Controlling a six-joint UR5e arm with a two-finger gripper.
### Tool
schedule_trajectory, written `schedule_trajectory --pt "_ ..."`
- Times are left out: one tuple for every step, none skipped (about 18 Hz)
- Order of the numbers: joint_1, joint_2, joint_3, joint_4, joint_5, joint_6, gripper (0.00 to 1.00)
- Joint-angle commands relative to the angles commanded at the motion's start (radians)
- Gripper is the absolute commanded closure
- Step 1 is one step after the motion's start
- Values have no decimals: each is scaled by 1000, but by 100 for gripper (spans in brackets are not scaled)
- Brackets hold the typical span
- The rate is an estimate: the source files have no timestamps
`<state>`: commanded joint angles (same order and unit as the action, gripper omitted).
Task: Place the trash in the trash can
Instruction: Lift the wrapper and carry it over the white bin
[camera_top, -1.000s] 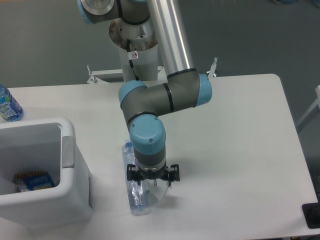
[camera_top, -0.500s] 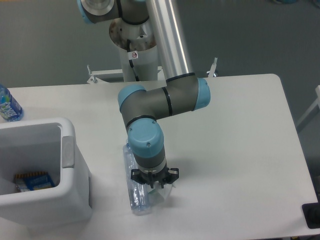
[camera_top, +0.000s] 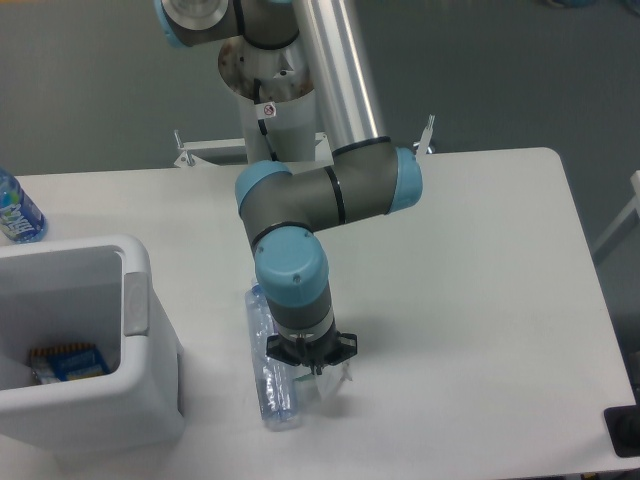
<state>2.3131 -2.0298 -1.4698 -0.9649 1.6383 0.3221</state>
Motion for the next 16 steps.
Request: schedule_trajectory --pt "8 16 29 0 0 0 100" --pt "11 28 64 -2 0 0 100" --pt "23 45 98 -3 -3 -5 100" --pt "40 62 118 -3 -11 -14 100" --pt "43 77 129 -3 -26 -17 100" --pt "48 92 132 -3 -49 -18 100" --pt "49 105 132 -3 -81 -32 100" --pt "54 114 132 -3 -118 -60 100" --pt "67 129 134 -3 -152 -92 100" --pt "74 144 141 -3 -187 -121 100" --pt "77 154 150 -3 -225 -156 100" --pt "77 154 160 -3 -265 -204 100" --pt "77 154 172 -3 -309 -254 100" --pt "75 154 186 -3 -357 -291 100" --pt "74 157 192 -3 -400 -320 100" --pt "69 170 192 -5 -435 -336 100"
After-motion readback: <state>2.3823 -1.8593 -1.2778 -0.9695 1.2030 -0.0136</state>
